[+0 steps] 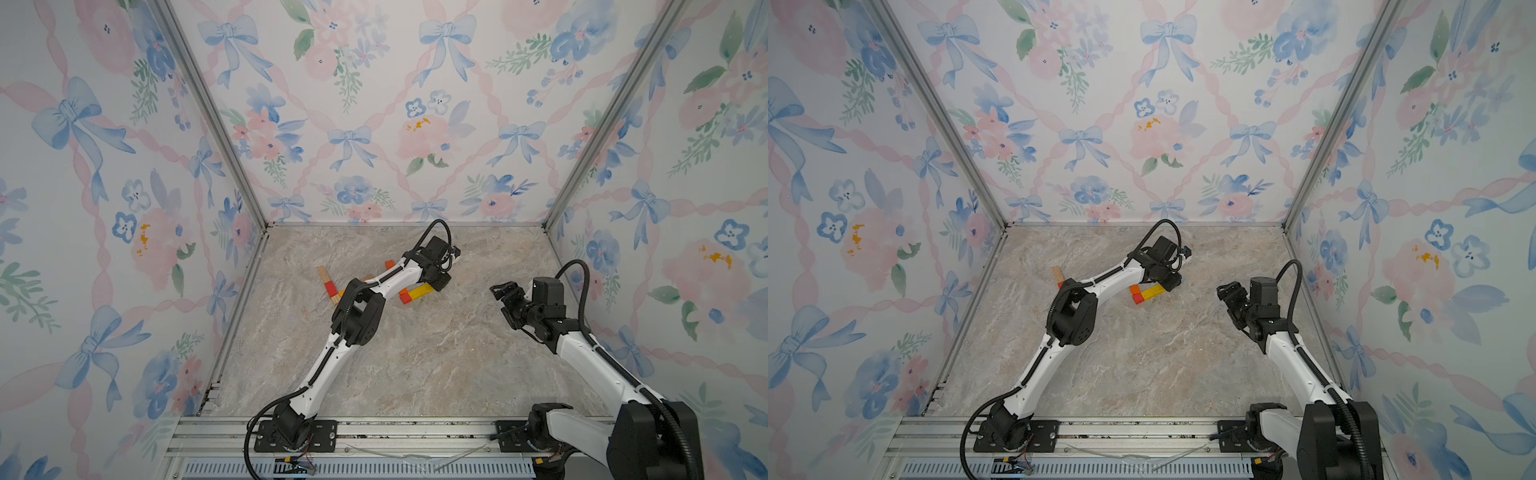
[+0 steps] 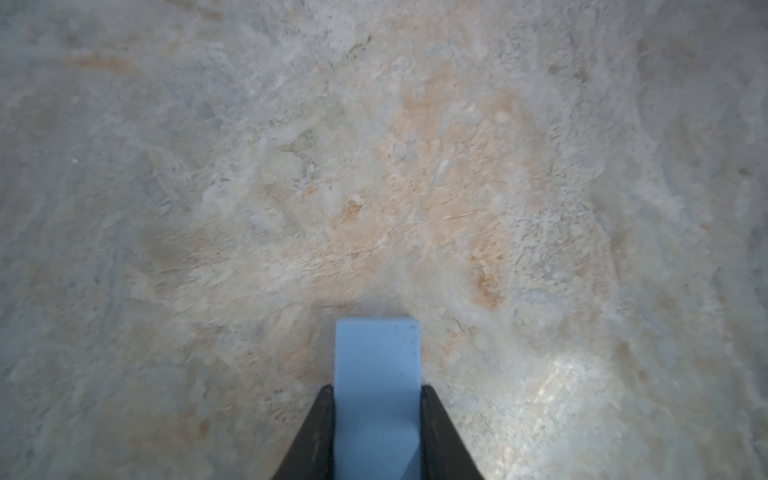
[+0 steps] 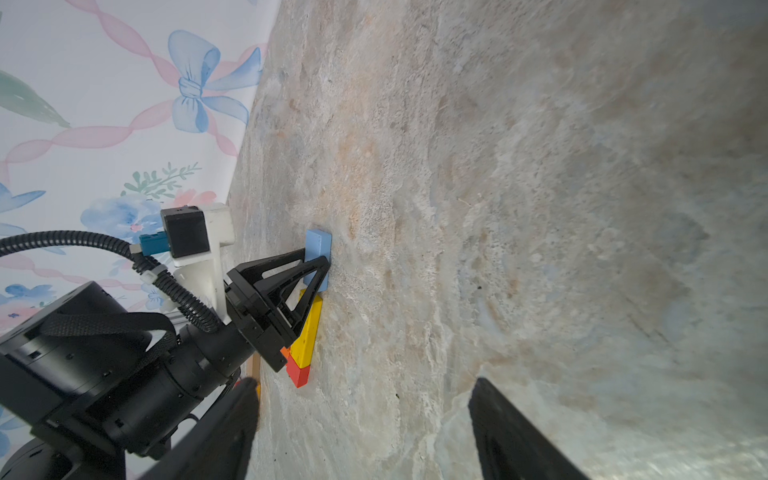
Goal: Assemble the letter v with building blocks
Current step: Assemble the building block at the center of the board.
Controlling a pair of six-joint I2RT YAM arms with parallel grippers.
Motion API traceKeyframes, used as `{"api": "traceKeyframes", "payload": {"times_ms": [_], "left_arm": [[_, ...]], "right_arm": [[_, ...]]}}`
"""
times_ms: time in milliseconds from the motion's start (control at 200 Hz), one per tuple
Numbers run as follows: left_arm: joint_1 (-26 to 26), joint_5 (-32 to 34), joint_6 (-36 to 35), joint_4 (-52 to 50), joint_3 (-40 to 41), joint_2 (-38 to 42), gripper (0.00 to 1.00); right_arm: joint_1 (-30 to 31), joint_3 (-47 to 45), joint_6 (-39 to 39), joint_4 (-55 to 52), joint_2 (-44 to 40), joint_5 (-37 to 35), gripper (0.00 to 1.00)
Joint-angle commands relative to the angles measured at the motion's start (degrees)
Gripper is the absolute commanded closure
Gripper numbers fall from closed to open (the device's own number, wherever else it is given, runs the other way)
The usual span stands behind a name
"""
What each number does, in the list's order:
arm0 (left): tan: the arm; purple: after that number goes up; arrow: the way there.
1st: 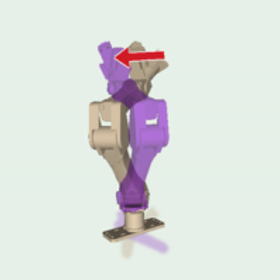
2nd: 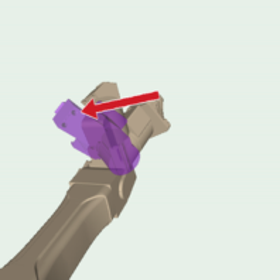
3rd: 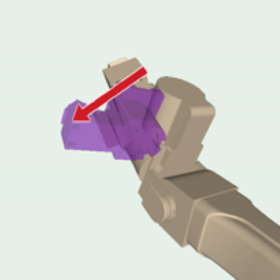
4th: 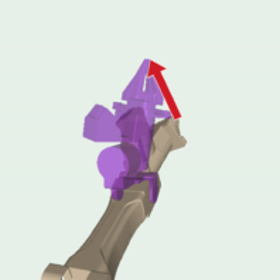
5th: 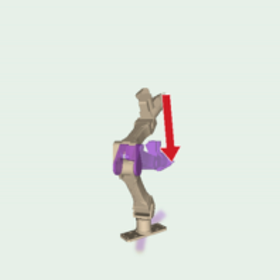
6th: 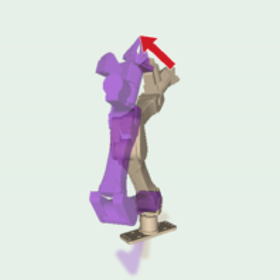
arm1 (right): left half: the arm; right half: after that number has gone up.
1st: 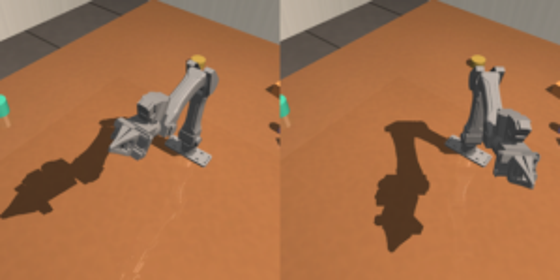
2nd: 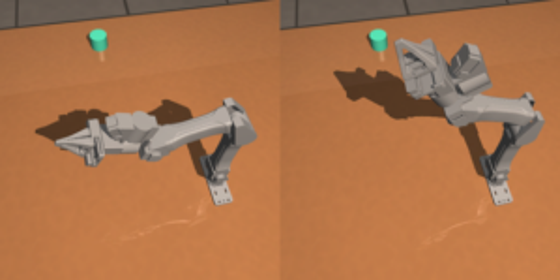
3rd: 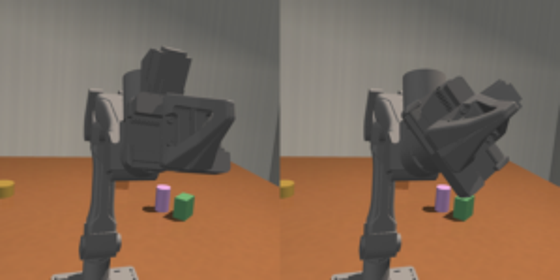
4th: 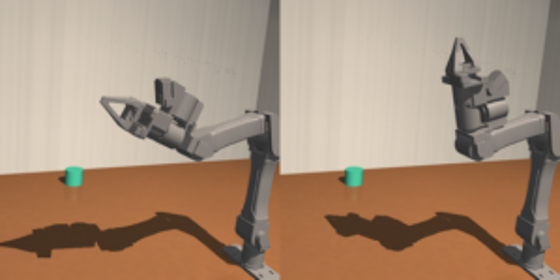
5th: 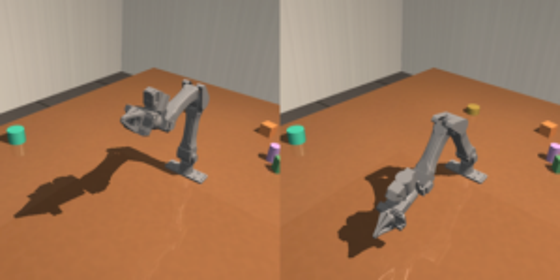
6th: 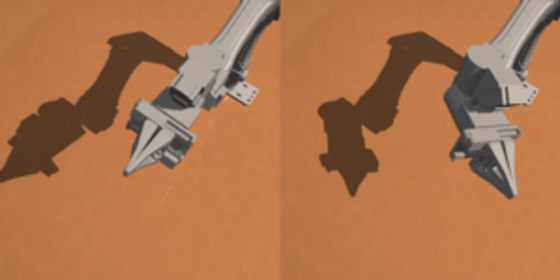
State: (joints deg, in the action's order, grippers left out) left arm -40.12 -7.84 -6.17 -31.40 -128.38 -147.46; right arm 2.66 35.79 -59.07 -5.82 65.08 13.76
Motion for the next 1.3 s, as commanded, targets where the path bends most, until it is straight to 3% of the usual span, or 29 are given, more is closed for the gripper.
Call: {"api": "traceKeyframes", "payload": {"times_ms": [0, 925, 1155, 1295], "left_arm": [[-0.49, -2.02, -3.11, -2.13, 1.68, 1.38, 0.82], [-0.32, -0.25, -6.59, -3.76, 2.87, 2.88, 0.78], [-0.31, 0.41, -6.51, -3.74, 2.79, 2.68, 0.66], [-0.31, 0.76, -6.39, -3.76, 2.14, 2.54, 0.53]], "right_arm": [[-0.53, -1.06, 0.31, 0.11, -0.51, 0.83, 0.18], [-0.41, -1.28, -0.77, 2.63, 1.45, 2.68, 0.18], [-0.19, -1.12, -1.04, 3.45, 2.33, 3.29, 0.18], [-0.02, -1.06, -1.05, 3.51, 2.43, 3.31, 0.18]]}}
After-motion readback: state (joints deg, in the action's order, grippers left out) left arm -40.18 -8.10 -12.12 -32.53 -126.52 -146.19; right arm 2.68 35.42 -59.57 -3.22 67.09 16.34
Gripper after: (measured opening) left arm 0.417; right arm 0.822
